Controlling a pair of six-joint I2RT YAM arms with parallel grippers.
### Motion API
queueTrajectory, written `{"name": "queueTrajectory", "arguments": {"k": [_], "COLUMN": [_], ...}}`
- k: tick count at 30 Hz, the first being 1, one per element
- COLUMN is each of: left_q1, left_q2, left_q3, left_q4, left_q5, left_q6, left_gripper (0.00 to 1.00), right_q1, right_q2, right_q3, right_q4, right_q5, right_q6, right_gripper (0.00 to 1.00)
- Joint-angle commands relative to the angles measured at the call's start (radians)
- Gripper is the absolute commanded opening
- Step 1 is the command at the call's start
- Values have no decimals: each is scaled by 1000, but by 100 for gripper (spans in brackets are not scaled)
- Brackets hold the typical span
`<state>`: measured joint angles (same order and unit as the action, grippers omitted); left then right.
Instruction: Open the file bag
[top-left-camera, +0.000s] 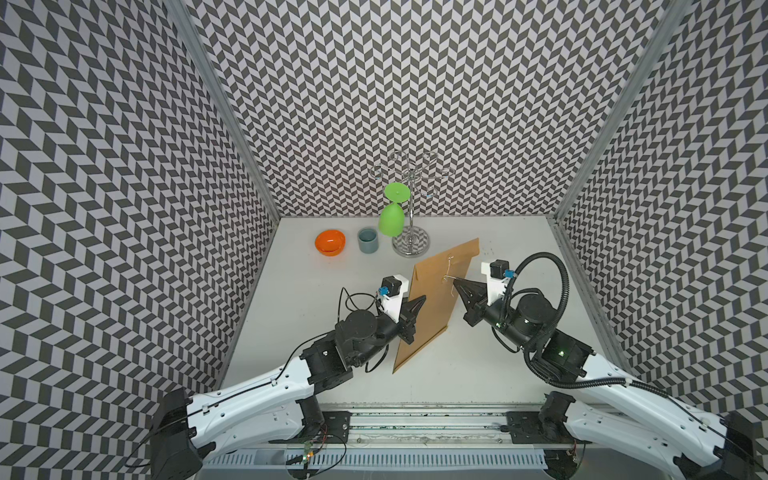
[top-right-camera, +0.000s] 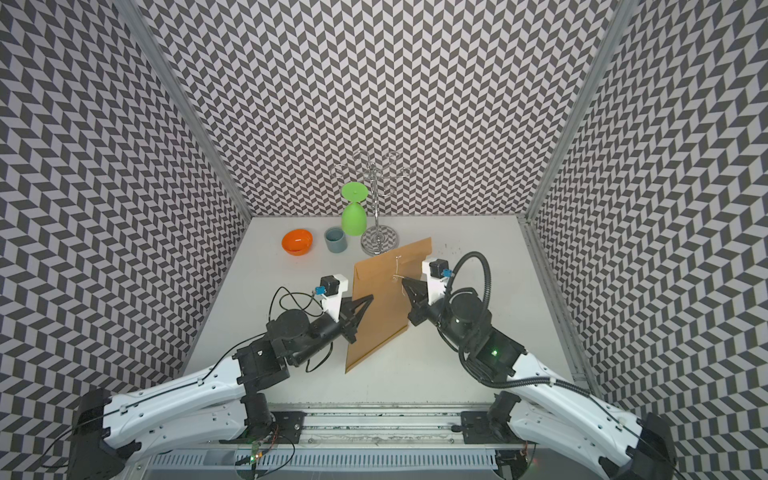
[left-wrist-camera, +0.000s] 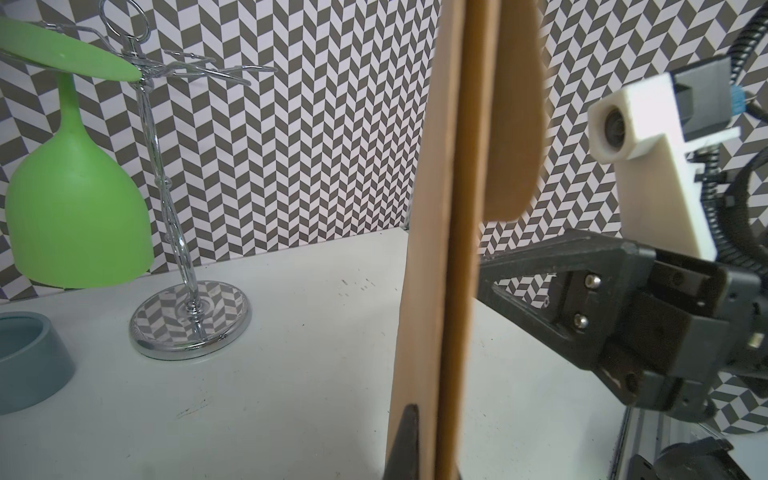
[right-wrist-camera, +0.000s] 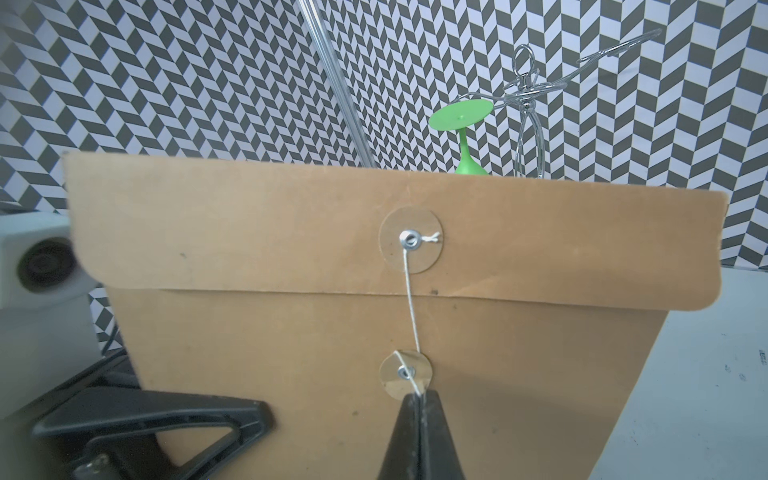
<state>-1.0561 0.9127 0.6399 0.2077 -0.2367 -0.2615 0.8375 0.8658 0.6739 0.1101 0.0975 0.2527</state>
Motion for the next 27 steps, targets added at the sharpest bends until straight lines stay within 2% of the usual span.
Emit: {"name": "queueTrajectory", "arguments": {"k": [1,8,14,27], "left_q1": [-5,-5,-4,-4], "left_q2": [2,7,42,16], "left_q3": [4,3,38,16], "left_q4": [33,38,-19,13], "left_q5": [15,6,-91,-56], "left_q6": [-5,-4,-36,-48], "left_gripper": [0,0,0,0], "right_q1": [14,74,111,115], "right_q2": [35,88,68,86], "right_q3": [65,108,61,-51], "right_q4": [-14,-32,-25,11], "right_q5": [-37,-52,-22,30], "right_q6": [-12,-28,-2,71], "right_gripper": [0,0,0,0]}}
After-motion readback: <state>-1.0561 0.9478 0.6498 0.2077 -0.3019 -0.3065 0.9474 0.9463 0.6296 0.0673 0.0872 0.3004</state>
